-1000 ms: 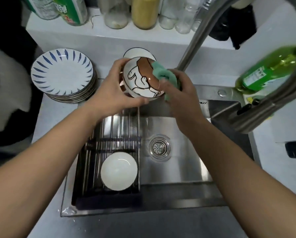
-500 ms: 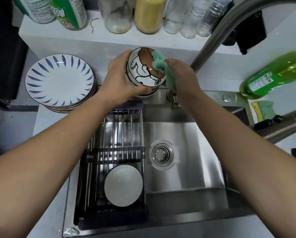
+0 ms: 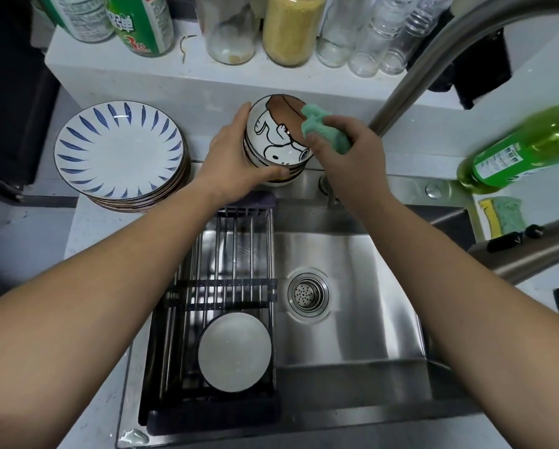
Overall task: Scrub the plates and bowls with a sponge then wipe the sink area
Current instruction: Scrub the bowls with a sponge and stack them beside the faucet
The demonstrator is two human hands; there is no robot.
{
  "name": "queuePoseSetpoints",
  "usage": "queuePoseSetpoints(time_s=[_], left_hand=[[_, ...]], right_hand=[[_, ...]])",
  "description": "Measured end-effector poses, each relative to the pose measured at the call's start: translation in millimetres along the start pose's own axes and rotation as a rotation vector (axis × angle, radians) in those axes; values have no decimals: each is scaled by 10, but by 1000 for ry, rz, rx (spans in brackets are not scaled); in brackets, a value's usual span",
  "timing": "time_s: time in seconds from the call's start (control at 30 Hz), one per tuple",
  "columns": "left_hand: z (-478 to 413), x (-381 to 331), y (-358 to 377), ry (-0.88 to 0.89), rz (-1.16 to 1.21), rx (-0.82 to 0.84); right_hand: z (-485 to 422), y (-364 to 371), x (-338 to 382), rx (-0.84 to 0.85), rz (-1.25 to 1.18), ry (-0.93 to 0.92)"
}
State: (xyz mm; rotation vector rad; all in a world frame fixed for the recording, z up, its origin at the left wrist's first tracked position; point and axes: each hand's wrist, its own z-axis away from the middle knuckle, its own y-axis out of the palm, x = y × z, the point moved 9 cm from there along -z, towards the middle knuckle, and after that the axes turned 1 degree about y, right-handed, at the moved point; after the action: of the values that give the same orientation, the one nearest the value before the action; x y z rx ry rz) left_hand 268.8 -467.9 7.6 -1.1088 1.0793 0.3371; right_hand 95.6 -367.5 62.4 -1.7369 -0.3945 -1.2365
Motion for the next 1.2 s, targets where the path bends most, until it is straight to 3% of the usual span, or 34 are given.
queuePoseSetpoints(time_s=[0.1, 0.27, 0.43, 0.57, 0.67, 0.8, 0.93, 1.2], left_hand=[[59, 23, 11, -46, -10, 6], [392, 53, -91, -140, 14, -21], [1284, 243, -135, -255, 111, -51], [2128, 606, 111, -502, 106, 132], [2649, 838, 302, -636, 78, 239], [3041, 1061, 363, -766, 78, 207], [3202, 1168, 452, -847, 341, 125], [3259, 917, 531, -938, 559, 46]], right_hand=[[90, -97, 177, -57, -7, -86], [494, -163, 279, -13, -152, -79], [1192, 61, -210, 128, -416, 306], [1868, 383, -677, 261, -369, 522], [2205, 543, -903, 301, -229, 497], [2481, 680, -992, 322, -140, 496], [2551, 684, -859, 324, -158, 461], [2602, 647, -836, 300, -155, 439]])
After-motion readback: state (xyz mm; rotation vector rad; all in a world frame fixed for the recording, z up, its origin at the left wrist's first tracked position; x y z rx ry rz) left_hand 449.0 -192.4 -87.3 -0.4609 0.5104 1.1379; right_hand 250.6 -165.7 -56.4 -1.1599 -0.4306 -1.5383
